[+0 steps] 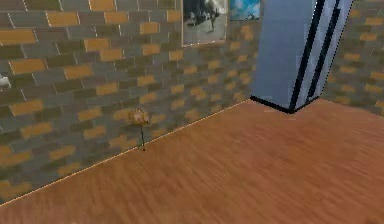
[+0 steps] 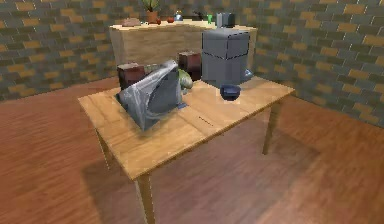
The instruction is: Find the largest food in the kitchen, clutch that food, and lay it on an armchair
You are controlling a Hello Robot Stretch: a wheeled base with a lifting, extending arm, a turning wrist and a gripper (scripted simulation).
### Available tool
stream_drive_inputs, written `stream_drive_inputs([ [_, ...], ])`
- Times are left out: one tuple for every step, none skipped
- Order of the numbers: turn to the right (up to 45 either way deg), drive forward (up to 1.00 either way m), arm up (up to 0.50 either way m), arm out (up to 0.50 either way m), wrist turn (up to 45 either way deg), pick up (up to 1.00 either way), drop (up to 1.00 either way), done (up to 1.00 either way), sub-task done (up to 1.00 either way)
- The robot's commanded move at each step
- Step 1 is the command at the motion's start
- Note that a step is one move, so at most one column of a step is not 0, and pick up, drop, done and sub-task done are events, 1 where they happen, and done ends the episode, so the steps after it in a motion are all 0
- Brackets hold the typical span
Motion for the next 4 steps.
stream_drive_inputs([
  [0.0, 0.45, 0.0, 0.0, 0.0, 0.0, 0.0, 0.0, 0.0],
  [45.0, 0.0, 0.0, 0.0, 0.0, 0.0, 0.0, 0.0, 0.0],
  [3.0, 0.0, 0.0, 0.0, 0.0, 0.0, 0.0, 0.0, 0.0],
  [0.0, 1.0, 0.0, 0.0, 0.0, 0.0, 0.0, 0.0, 0.0],
])
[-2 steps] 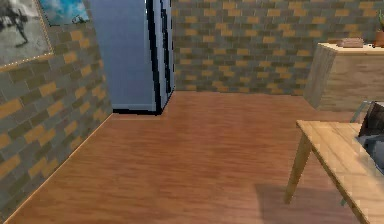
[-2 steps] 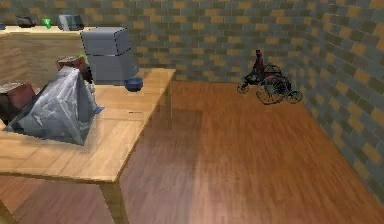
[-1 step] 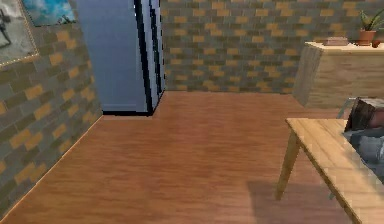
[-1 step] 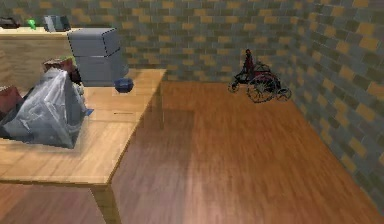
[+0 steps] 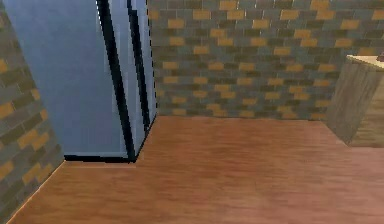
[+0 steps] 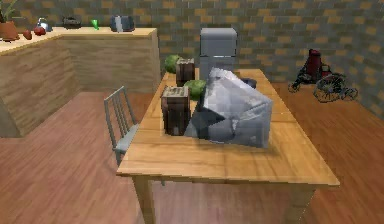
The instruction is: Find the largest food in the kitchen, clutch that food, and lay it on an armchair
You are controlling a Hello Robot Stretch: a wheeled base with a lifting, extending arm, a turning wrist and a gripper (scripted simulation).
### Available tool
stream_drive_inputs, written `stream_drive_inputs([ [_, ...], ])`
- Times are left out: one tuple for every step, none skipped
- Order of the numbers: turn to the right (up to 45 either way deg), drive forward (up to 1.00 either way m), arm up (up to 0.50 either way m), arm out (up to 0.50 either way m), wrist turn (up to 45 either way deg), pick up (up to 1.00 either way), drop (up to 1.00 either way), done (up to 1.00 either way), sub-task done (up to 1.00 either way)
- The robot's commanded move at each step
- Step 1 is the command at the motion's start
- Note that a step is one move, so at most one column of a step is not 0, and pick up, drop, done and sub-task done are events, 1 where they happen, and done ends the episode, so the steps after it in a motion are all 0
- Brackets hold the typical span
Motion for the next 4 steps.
stream_drive_inputs([
  [6.0, 0.0, 0.0, 0.0, 0.0, 0.0, 0.0, 0.0, 0.0],
  [0.0, 0.5, 0.0, 0.0, 0.0, 0.0, 0.0, 0.0, 0.0],
  [45.0, 0.0, 0.0, 0.0, 0.0, 0.0, 0.0, 0.0, 0.0],
  [6.0, 0.0, 0.0, 0.0, 0.0, 0.0, 0.0, 0.0, 0.0],
])
